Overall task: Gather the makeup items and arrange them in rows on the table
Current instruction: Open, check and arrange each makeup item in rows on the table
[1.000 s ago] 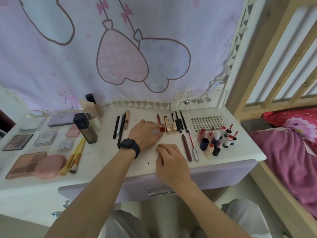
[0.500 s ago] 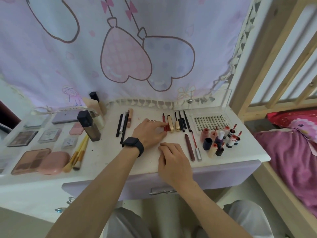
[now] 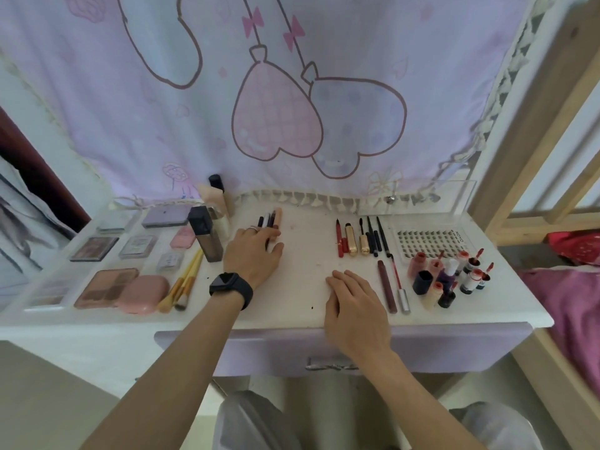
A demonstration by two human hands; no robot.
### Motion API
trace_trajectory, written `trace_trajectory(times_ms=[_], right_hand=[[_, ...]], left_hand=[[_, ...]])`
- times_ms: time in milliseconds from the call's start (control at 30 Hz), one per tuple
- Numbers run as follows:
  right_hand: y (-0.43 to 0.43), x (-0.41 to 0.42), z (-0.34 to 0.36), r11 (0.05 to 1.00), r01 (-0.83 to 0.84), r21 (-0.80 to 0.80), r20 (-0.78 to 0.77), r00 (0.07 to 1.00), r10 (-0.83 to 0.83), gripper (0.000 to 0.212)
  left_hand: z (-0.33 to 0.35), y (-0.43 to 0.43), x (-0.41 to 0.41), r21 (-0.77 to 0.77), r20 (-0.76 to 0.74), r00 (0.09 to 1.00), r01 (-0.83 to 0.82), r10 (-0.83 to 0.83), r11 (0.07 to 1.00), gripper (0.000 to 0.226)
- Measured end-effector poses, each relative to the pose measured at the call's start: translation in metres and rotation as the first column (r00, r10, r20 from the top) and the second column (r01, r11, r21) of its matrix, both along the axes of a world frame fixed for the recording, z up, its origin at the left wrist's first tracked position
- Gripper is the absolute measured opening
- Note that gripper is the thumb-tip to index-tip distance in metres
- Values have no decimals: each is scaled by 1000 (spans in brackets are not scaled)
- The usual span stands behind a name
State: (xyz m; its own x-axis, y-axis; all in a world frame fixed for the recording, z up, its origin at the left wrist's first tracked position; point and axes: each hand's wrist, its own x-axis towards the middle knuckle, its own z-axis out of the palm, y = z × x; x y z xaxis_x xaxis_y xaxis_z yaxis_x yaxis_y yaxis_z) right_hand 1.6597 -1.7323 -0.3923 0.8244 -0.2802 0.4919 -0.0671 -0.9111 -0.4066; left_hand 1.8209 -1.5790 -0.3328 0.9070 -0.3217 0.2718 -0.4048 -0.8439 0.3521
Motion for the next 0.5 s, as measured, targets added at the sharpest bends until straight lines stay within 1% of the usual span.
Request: trace_trajectory(times_ms=[100, 233, 333, 400, 500], right_hand=[[-1, 0, -1, 1000, 0, 8, 10, 1000, 0, 30], [0, 0, -2, 1000, 9, 5, 32, 999, -9, 30], [0, 0, 0, 1000, 19, 5, 49, 999, -20, 34], [0, 0, 1, 1000, 20, 9, 52, 998, -20, 34], [1, 0, 1, 1000, 26, 18, 51, 998, -27, 33]], left_hand=[[1, 3, 5, 35, 14, 999, -51, 51, 998, 38], [-2, -5, 9, 229, -18, 997, -75, 81, 971, 49], [-5, -12, 13, 335, -9, 997, -66, 74, 940, 48], [-6, -16, 15, 337, 22, 996, -86, 83, 937, 47], [-6, -22, 17, 281, 105, 989, -130, 104, 951, 46]])
